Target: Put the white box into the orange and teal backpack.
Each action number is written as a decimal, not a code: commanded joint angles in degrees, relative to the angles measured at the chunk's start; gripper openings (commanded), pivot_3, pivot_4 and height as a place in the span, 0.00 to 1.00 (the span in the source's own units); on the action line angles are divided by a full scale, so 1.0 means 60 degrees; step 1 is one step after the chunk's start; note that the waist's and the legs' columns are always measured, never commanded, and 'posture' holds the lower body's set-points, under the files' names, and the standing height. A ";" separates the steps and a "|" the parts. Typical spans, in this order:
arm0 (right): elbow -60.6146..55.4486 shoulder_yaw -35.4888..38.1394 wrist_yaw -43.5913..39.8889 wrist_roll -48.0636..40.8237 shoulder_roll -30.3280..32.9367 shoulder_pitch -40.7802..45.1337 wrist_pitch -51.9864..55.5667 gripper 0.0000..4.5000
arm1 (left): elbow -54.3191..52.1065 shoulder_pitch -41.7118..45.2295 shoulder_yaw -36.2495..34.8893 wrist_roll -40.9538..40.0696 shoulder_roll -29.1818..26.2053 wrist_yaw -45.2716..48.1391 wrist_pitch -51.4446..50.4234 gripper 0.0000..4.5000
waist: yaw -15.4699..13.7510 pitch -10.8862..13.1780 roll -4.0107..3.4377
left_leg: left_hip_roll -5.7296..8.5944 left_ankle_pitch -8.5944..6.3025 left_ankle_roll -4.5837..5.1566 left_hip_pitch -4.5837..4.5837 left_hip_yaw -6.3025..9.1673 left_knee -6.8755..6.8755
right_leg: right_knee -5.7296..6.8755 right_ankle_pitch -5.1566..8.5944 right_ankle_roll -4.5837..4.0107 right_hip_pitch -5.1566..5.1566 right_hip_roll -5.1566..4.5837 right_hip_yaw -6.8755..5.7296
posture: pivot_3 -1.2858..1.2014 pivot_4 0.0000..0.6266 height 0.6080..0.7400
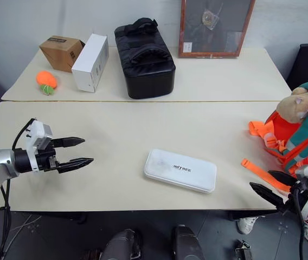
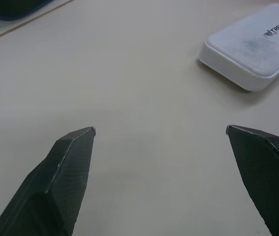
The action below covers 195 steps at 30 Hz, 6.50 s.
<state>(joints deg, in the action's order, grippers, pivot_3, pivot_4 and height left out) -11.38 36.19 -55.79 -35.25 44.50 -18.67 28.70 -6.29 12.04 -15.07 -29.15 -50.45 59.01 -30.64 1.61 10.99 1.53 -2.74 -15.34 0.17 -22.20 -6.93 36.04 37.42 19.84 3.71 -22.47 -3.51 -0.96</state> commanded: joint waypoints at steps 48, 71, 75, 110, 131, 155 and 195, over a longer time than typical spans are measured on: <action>0.1311 -0.4634 -0.0979 0.2192 0.1163 0.3857 -0.0913 0.00 | 0.1594 0.2866 0.4675 0.2560 0.3291 0.0179 0.1525 0.00 | -0.0019 0.0000 0.0001 | -0.0001 0.0029 -0.0041 -0.0023 -0.0007 0.0100 | 0.0051 -0.0007 0.0014 -0.0004 0.0023 0.0003 | 0.52 0.24 1.00; 0.1821 -0.5401 -0.1093 0.3055 0.1137 0.5124 -0.1329 0.00 | 0.0122 0.1353 0.3346 0.1511 0.2550 -0.0625 -0.1699 0.27 | 0.0006 -0.0001 0.0000 | -0.0009 0.0019 -0.0030 -0.0029 0.0003 0.0140 | 0.0070 -0.0006 0.0014 -0.0002 0.0018 -0.0001 | 0.52 0.24 1.00; 0.1707 -0.5371 -0.1325 0.3107 0.1408 0.4881 -0.1517 0.00 | -0.0117 0.1193 0.2508 0.0241 0.2405 -0.0650 -0.3552 0.55 | 0.0018 -0.0001 0.0000 | -0.0015 0.0018 -0.0034 -0.0023 0.0004 0.0140 | 0.0073 -0.0006 0.0013 0.0002 0.0019 -0.0002 | 0.52 0.24 1.00; 0.1178 -0.5742 -0.1156 0.3813 0.1046 0.4543 -0.2080 0.00 | 0.2387 0.4318 0.2286 -0.1605 0.3992 -0.3448 -1.0068 0.99 | -0.0056 -0.0028 -0.0020 | -0.0014 -0.0046 -0.0078 0.0116 0.0029 0.0151 | 0.0031 0.0001 0.0013 0.0170 0.0026 -0.0027 | 0.52 0.24 1.00; 0.1341 -0.6321 -0.1161 0.3901 0.0695 0.5037 -0.2306 0.00 | 0.2580 0.3744 0.1299 -0.3387 0.5913 -0.6767 -1.0311 0.99 | -0.0306 -0.0029 -0.0020 | 0.0008 -0.0056 -0.0046 0.0129 0.0034 0.0164 | 0.0026 0.0005 0.0021 0.0192 -0.0002 -0.0024 | 0.52 0.24 1.00; 0.0080 -0.4687 0.0206 0.3117 0.0269 0.3430 -0.1525 0.00 | 0.3305 0.4898 0.0025 -0.3161 0.6126 -0.5201 -1.0006 0.27 | -0.0243 -0.0026 -0.0011 | 0.0005 -0.0087 -0.0088 0.0093 0.0038 0.0159 | -0.0008 -0.0004 0.0039 0.0176 0.0001 -0.0036 | 0.52 0.24 1.00; 0.3288 0.0046 0.4134 0.0297 -0.0194 0.6316 0.0533 0.80 | 0.0732 0.5020 -0.2499 -0.7362 0.5588 -0.6675 -0.7099 0.27 | -0.0011 0.0004 0.0000 | 0.0004 -0.0050 -0.0039 -0.0023 0.0015 0.0146 | -0.0078 -0.0022 0.0087 0.0083 0.0031 -0.0012 | 0.52 0.24 1.00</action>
<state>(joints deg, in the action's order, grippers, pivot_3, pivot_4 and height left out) 7.52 36.38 -29.67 -33.76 43.48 18.94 34.63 0.14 41.11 -29.46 -71.06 -15.89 18.83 -74.91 1.55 11.01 1.53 -2.74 -15.64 -0.07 -22.34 -6.84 36.92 36.95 19.71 4.23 -21.98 -3.31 -1.03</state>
